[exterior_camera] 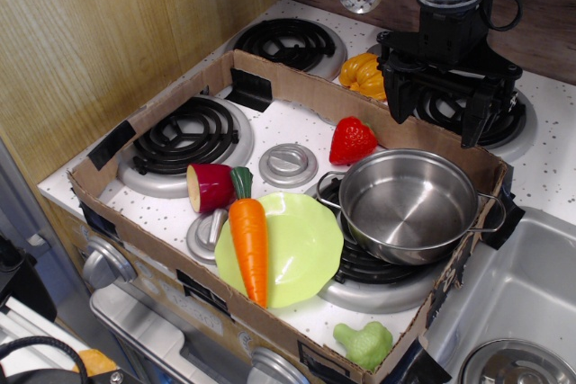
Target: Take carrot off plate
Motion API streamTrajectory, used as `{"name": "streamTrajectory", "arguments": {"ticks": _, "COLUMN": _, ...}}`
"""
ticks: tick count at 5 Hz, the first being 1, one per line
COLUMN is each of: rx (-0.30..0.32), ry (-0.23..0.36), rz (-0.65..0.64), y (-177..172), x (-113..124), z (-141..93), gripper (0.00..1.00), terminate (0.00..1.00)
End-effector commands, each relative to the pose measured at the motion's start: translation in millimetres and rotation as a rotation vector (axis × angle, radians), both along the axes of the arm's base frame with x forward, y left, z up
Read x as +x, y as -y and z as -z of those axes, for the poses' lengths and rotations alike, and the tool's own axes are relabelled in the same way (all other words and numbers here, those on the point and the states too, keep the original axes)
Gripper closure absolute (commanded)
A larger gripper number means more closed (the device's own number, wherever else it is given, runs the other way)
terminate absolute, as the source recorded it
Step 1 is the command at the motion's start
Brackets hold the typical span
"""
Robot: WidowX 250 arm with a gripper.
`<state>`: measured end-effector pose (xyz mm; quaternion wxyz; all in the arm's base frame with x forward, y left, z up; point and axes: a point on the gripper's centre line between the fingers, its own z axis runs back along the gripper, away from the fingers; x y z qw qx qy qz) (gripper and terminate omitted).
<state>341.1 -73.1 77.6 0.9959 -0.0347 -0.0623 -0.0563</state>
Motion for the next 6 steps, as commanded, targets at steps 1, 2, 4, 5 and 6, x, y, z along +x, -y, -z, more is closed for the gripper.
{"name": "streamTrajectory", "arguments": {"ticks": 1, "rx": 0.000, "ry": 0.000, "rz": 0.000, "y": 0, "x": 0, "z": 0, "gripper": 0.00, "terminate": 0.00}}
{"name": "streamTrajectory", "arguments": {"ticks": 2, "rx": 0.015, "ry": 0.038, "rz": -0.009, "y": -4, "x": 6, "z": -3, "gripper": 0.00, "terminate": 0.00}}
{"name": "streamTrajectory", "arguments": {"ticks": 4, "rx": 0.068, "ry": 0.098, "rz": -0.049, "y": -13, "x": 12, "z": -31, "gripper": 0.00, "terminate": 0.00}}
{"name": "streamTrajectory", "arguments": {"ticks": 5, "rx": 0.025, "ry": 0.112, "rz": -0.209, "y": -20, "x": -1, "z": -33, "gripper": 0.00, "terminate": 0.00}}
{"name": "streamTrajectory", "arguments": {"ticks": 6, "rx": -0.043, "ry": 0.043, "rz": -0.465, "y": -28, "x": -18, "z": -34, "gripper": 0.00, "terminate": 0.00}}
